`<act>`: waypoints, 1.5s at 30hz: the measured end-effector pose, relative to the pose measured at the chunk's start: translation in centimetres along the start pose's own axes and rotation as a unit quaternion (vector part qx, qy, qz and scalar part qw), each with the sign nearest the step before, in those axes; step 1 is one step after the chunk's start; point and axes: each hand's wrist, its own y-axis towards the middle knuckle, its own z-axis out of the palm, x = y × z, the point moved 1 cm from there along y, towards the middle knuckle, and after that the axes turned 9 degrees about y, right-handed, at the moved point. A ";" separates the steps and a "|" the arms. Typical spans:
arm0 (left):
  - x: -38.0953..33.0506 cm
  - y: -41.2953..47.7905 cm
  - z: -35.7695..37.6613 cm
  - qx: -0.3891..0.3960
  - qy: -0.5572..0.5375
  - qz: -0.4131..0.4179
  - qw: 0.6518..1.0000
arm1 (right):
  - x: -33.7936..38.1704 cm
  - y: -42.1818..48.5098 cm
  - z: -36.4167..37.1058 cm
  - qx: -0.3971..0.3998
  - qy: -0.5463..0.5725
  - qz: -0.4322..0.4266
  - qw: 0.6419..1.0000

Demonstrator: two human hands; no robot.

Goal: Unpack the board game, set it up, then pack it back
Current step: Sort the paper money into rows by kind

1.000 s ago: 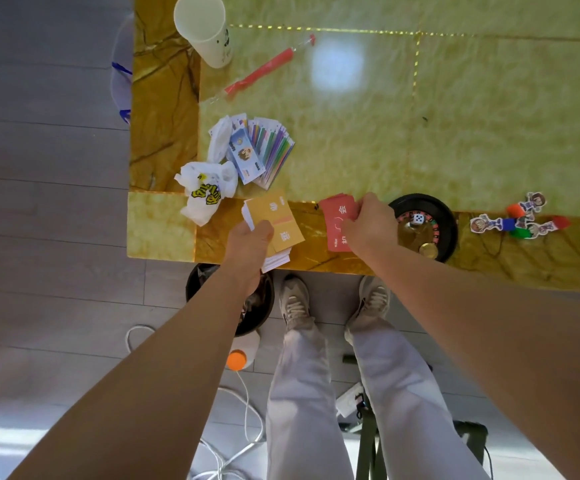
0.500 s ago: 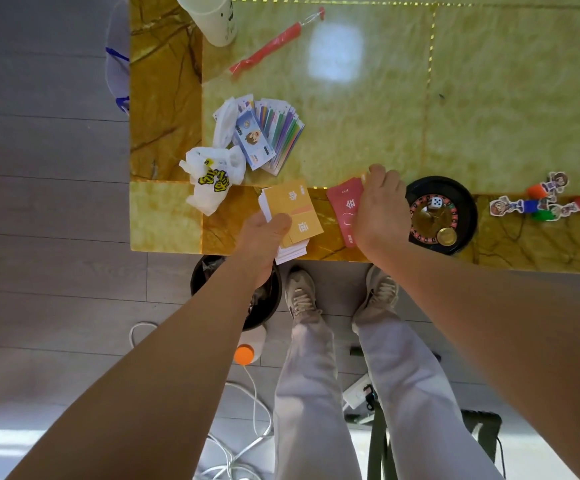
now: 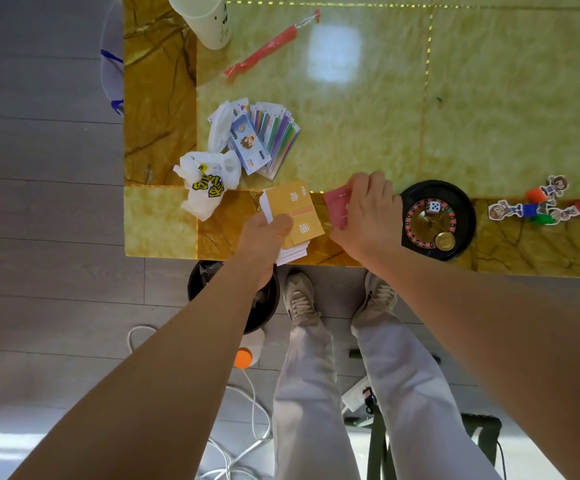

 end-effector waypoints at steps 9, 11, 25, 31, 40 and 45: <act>-0.3 0.2 1.5 -0.010 0.017 -0.010 1.000 | -3.0 -0.3 -1.3 -0.032 0.031 -0.020 0.999; -0.6 0.1 2.1 -0.015 0.026 -0.017 0.999 | -4.1 -0.9 -1.7 -0.001 0.029 0.003 1.000; -2.1 -0.5 4.6 0.003 0.071 -0.023 0.997 | -7.0 -0.1 -3.9 0.036 -0.005 -0.006 0.999; -2.0 -0.2 4.5 -0.025 0.077 -0.006 0.997 | -5.6 1.1 -3.7 0.015 0.103 -0.074 0.992; -1.1 0.3 3.2 -0.086 0.076 0.003 0.993 | -3.8 1.6 -2.4 0.069 -0.001 -0.092 0.993; -1.5 0.3 3.3 -0.085 0.076 0.006 0.993 | -3.0 2.9 -3.1 0.089 -0.035 -0.058 0.994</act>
